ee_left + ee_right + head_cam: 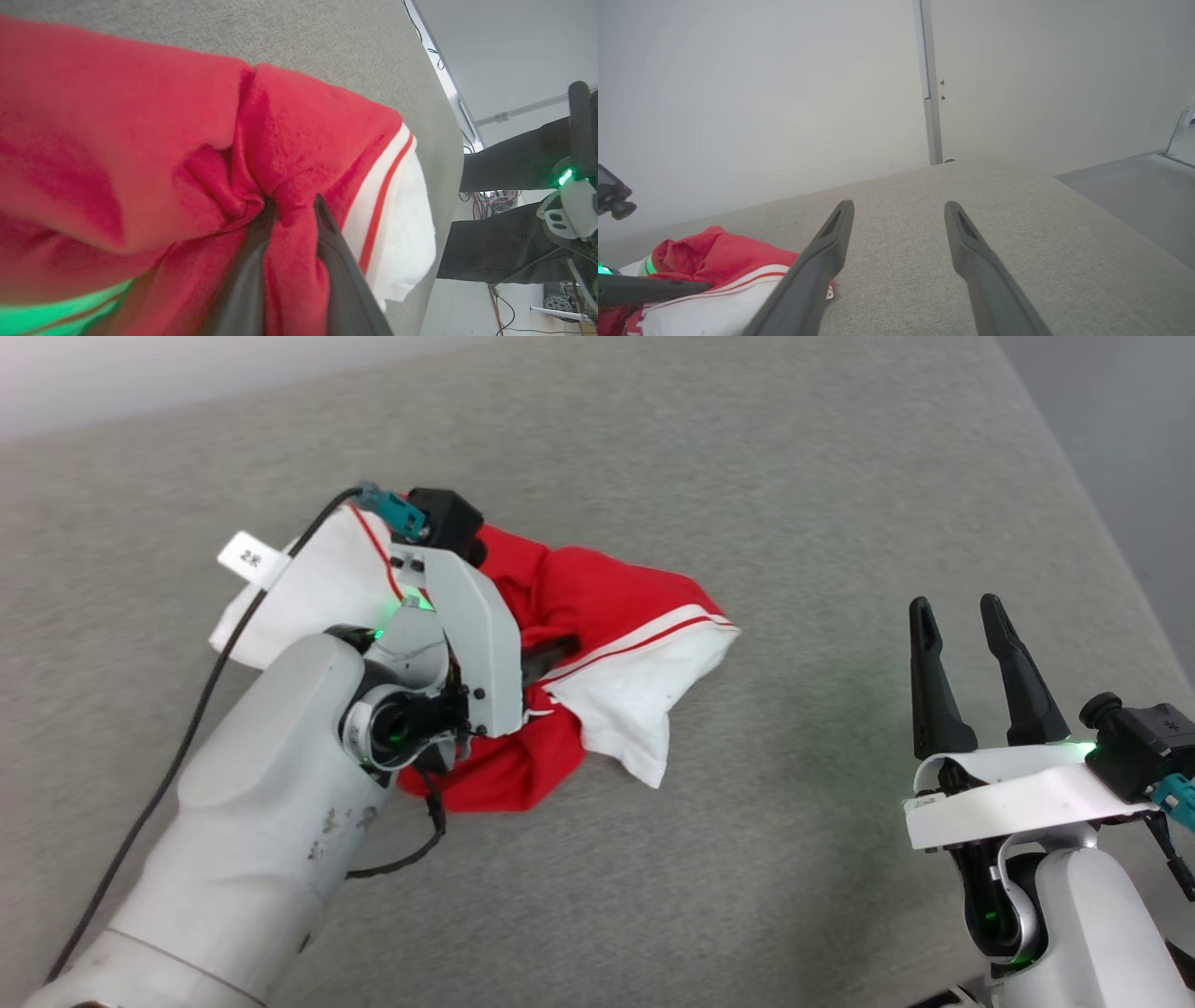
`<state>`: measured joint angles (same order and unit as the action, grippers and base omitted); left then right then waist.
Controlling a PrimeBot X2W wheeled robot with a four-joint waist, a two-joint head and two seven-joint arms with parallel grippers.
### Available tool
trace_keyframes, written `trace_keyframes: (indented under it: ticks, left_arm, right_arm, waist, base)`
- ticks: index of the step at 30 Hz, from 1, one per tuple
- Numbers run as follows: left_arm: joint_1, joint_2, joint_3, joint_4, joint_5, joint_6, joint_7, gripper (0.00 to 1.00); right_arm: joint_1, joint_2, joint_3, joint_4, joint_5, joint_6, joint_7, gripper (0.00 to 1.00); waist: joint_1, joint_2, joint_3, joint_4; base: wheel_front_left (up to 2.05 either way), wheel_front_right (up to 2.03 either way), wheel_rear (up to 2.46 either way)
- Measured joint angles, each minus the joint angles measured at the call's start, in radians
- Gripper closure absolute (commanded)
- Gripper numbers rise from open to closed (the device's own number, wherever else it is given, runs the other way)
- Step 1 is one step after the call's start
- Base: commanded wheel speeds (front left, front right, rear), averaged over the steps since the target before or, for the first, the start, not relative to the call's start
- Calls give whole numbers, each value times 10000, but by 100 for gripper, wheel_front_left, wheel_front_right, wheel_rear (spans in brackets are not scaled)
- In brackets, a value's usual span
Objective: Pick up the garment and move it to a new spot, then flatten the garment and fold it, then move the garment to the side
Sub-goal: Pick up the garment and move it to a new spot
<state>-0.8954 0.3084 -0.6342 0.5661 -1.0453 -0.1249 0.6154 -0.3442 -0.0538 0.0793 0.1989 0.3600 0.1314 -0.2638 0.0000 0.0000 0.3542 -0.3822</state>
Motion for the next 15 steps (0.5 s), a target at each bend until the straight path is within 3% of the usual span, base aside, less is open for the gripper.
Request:
trace_keyframes:
  ticks: [8, 14, 15]
  left_arm:
    - [-586, 554, -1137, 886, 604, -79, -86, 100]
    - [-971, 780, -1887, 1191, 731, -161, -374, 100]
    - [-1022, 796, -2038, 1202, 763, -161, -445, 86]
  right_arm:
    - [32, 2, 165, -35, 487, 0, 0, 0]
    - [32, 6, 207, -25, 518, 0, 0, 0]
    - [29, 6, 209, -29, 489, 0, 0, 0]
  waist:
    - [0, 0, 422, -986]
    - [0, 0, 654, -1249]
    - [0, 0, 654, -1232]
  base:
    - [0, 0, 0]
    - [0, 0, 0]
    - [0, 0, 0]
